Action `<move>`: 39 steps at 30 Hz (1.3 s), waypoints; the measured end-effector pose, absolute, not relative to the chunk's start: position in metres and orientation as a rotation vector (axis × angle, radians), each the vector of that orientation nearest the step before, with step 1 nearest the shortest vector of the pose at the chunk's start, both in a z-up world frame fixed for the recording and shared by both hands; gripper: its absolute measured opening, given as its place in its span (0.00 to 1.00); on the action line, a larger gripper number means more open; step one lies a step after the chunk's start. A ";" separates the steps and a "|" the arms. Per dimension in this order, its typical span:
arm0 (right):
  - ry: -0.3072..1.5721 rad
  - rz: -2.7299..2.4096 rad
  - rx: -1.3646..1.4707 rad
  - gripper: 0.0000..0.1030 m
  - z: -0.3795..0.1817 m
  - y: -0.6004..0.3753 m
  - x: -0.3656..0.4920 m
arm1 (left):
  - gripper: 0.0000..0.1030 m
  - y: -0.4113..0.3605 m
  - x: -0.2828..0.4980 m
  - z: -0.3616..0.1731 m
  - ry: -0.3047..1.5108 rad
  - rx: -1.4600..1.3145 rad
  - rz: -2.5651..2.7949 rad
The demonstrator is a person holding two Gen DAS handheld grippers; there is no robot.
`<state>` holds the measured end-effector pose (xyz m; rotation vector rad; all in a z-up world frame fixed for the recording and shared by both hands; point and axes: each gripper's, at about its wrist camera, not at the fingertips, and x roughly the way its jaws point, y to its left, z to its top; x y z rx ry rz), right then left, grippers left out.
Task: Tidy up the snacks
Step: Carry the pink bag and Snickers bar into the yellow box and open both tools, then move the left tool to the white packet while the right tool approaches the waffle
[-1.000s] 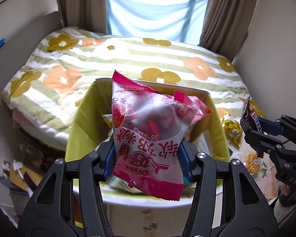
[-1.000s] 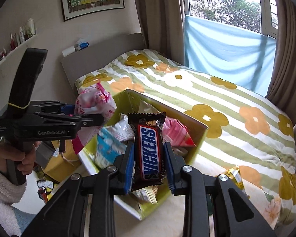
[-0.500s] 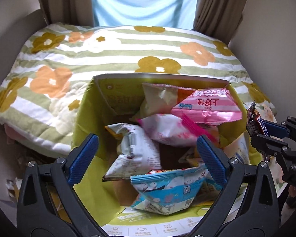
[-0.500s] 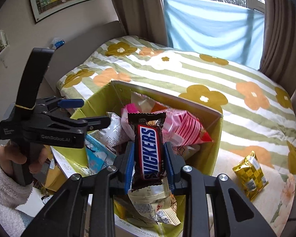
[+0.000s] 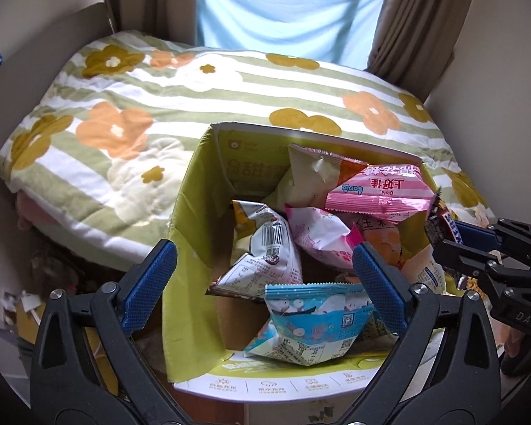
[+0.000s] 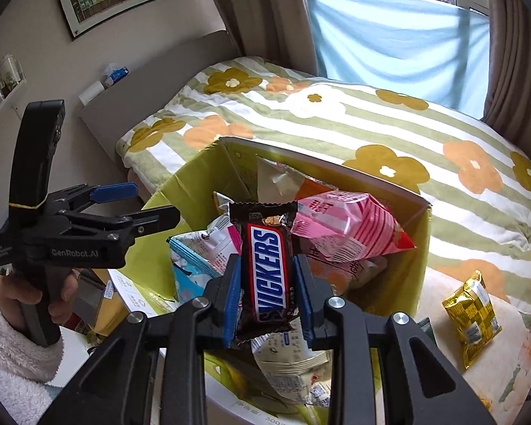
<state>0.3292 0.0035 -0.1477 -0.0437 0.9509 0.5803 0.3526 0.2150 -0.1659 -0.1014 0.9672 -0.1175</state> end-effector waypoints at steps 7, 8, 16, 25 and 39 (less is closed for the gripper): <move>0.923 0.536 -0.022 0.84 -0.147 -0.001 0.319 | 0.96 0.218 0.333 -0.166 0.978 -0.102 -0.105; 0.914 0.530 -0.037 0.85 -0.146 -0.001 0.315 | 0.96 0.218 0.331 -0.167 0.977 -0.103 -0.106; 0.927 0.497 -0.042 0.85 -0.147 -0.004 0.295 | 0.96 0.211 0.313 -0.164 0.968 -0.089 -0.121; 0.915 0.448 0.011 0.85 -0.135 -0.024 0.274 | 0.96 0.206 0.297 -0.162 0.972 -0.149 -0.119; 0.819 0.340 0.051 1.00 -0.116 -0.149 0.231 | 0.96 0.110 0.256 -0.140 0.916 -0.114 -0.148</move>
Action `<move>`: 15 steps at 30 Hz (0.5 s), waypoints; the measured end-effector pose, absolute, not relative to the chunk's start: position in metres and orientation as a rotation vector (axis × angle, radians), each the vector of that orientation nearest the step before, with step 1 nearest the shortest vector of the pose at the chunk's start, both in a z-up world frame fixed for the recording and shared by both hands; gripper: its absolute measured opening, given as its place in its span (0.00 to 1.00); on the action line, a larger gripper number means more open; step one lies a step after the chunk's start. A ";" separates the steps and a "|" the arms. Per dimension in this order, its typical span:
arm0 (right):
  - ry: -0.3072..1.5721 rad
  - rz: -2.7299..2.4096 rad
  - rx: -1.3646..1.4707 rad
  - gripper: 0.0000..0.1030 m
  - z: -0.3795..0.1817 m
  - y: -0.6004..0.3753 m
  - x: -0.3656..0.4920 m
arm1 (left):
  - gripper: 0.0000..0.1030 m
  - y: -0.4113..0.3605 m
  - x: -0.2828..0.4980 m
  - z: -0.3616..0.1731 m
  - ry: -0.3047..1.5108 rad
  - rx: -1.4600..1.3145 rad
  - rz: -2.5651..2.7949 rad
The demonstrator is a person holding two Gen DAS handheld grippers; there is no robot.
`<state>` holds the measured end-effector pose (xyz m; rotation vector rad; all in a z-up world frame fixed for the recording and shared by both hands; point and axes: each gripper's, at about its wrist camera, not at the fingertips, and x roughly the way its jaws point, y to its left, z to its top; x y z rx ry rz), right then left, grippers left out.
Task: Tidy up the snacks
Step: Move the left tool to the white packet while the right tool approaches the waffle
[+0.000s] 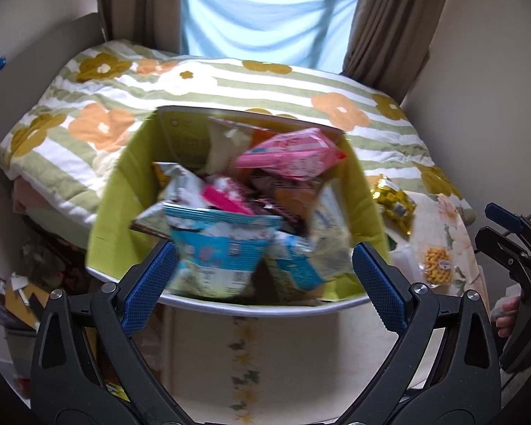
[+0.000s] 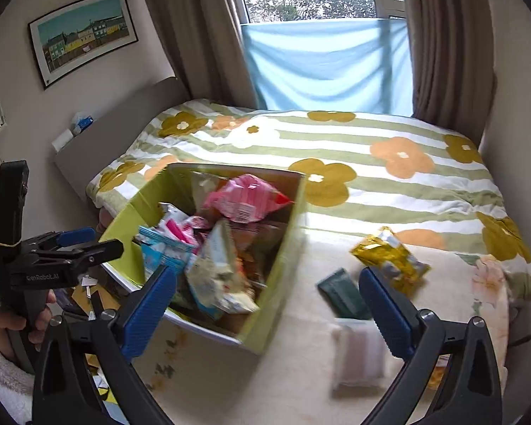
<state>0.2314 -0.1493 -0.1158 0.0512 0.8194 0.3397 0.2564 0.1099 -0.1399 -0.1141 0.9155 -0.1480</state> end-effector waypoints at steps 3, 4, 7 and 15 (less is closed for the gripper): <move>0.837 0.303 0.036 1.00 -0.117 -0.189 0.221 | 0.96 0.071 0.248 -0.142 0.924 -0.120 -0.175; 0.847 0.292 0.030 1.00 -0.118 -0.200 0.218 | 0.96 0.059 0.245 -0.143 0.930 -0.116 -0.185; 0.872 0.273 0.011 1.00 -0.123 -0.234 0.210 | 0.96 0.018 0.236 -0.146 0.950 -0.089 -0.208; 0.921 0.265 0.049 1.00 -0.142 -0.302 0.200 | 0.96 -0.078 0.222 -0.164 1.012 -0.084 -0.241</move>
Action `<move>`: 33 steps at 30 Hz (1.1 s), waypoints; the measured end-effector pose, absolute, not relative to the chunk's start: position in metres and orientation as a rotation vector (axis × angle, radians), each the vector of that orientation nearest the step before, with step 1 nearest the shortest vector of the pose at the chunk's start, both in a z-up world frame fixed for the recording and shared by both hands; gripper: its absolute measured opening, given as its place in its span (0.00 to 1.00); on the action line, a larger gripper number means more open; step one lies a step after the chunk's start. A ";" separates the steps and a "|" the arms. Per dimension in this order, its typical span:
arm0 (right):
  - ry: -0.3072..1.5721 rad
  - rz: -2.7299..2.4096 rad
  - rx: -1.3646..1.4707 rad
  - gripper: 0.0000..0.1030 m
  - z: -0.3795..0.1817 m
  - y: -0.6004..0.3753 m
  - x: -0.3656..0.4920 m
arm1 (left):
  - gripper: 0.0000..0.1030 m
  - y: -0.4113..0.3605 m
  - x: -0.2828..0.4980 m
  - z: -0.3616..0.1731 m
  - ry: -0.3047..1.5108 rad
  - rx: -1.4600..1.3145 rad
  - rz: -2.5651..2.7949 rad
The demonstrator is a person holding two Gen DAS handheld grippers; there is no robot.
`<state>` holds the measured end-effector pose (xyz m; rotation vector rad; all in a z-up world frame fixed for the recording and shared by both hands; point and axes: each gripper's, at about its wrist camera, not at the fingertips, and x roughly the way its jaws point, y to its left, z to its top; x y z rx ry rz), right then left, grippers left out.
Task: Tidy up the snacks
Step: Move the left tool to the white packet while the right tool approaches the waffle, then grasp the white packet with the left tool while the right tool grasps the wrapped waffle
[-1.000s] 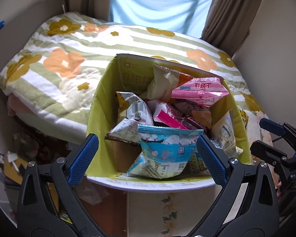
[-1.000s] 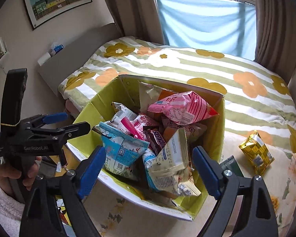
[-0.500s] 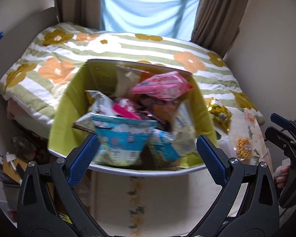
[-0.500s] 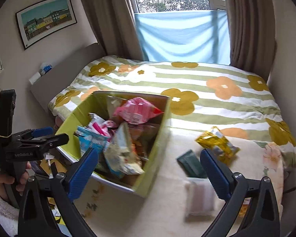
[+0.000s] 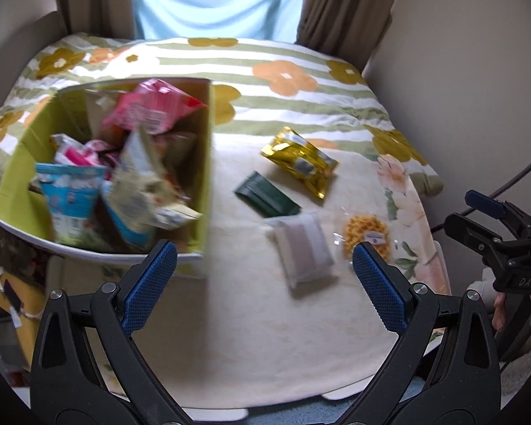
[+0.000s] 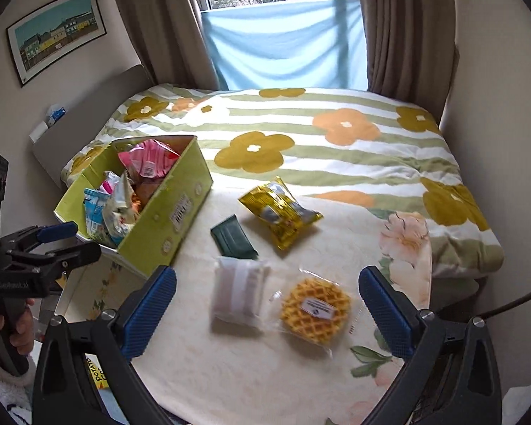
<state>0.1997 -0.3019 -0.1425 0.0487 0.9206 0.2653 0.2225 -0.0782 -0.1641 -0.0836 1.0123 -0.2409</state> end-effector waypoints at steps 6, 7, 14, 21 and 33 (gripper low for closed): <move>1.020 0.277 0.124 1.00 -0.175 -0.337 0.201 | 0.96 -0.129 0.230 -0.197 1.092 -0.113 -0.215; 1.032 0.277 0.146 1.00 -0.180 -0.343 0.202 | 0.96 -0.134 0.233 -0.205 1.113 -0.119 -0.205; 1.113 0.234 0.297 1.00 -0.221 -0.361 0.217 | 0.96 -0.153 0.264 -0.268 1.233 -0.149 -0.146; 1.168 0.171 0.360 1.00 -0.250 -0.360 0.234 | 0.96 -0.161 0.293 -0.312 1.305 -0.125 -0.123; 1.240 0.060 0.446 1.00 -0.283 -0.349 0.255 | 0.78 -0.185 0.307 -0.337 1.352 0.000 -0.169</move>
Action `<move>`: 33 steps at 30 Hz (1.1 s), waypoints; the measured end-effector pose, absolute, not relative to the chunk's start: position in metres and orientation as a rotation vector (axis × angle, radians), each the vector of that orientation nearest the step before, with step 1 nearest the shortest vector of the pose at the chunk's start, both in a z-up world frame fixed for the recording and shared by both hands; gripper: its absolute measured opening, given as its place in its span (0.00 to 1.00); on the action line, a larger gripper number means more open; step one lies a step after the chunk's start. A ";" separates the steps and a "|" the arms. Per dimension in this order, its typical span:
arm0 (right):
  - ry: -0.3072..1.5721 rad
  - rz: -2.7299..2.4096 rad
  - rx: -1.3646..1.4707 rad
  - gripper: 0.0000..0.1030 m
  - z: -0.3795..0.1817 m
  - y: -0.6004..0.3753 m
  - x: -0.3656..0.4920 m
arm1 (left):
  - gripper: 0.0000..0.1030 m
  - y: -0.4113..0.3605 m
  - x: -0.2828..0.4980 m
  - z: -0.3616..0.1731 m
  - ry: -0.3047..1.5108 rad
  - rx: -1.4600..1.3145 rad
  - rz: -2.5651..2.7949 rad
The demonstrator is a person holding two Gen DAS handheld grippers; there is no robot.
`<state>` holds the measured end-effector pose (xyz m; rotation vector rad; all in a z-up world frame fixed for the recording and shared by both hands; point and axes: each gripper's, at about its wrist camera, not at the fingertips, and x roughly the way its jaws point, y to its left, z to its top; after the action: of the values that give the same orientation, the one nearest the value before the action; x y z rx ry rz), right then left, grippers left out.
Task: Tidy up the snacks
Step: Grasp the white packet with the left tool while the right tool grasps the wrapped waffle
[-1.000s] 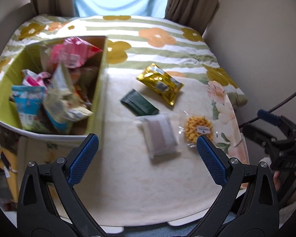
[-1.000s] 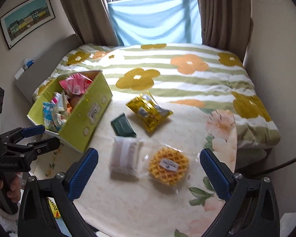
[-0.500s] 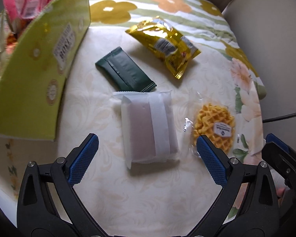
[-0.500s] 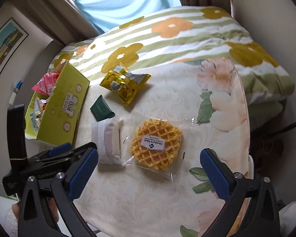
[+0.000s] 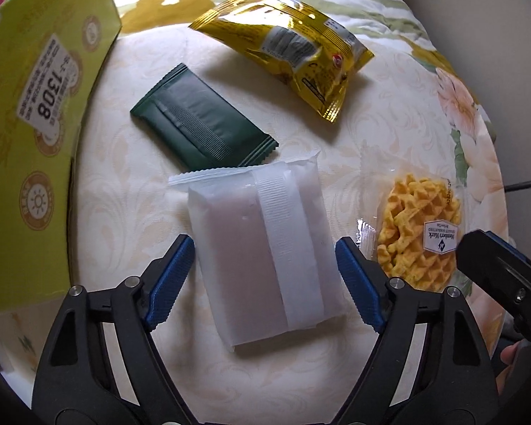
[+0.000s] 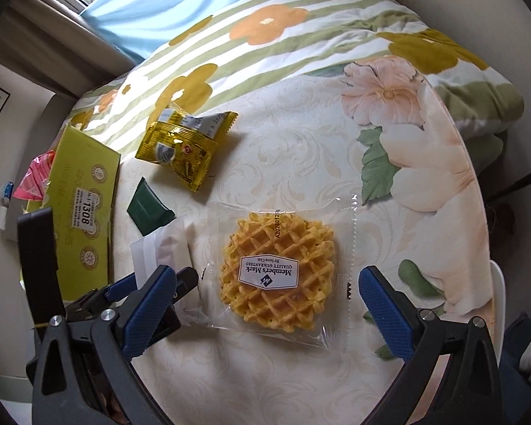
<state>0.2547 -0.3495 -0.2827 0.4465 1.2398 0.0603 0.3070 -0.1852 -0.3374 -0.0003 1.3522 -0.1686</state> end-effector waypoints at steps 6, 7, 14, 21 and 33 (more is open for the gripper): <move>1.256 0.011 0.441 1.00 -0.291 -0.343 0.261 | 0.67 -0.197 0.305 -0.336 1.331 0.084 -0.191; 1.258 0.004 0.438 1.00 -0.292 -0.343 0.263 | 0.66 -0.196 0.305 -0.336 1.331 0.077 -0.194; 1.271 -0.040 0.404 1.00 -0.297 -0.340 0.267 | 0.63 -0.176 0.301 -0.332 1.338 0.030 -0.197; 1.285 -0.086 0.316 1.00 -0.301 -0.330 0.269 | 0.63 -0.160 0.293 -0.321 1.326 0.032 -0.189; 1.316 -0.090 0.185 1.00 -0.322 -0.311 0.276 | 0.63 -0.146 0.279 -0.309 1.303 0.046 -0.178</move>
<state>0.2763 -0.3110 -0.3219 0.1849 1.3162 -0.0897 0.2793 -0.1461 -0.3089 0.0459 1.3033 -0.1779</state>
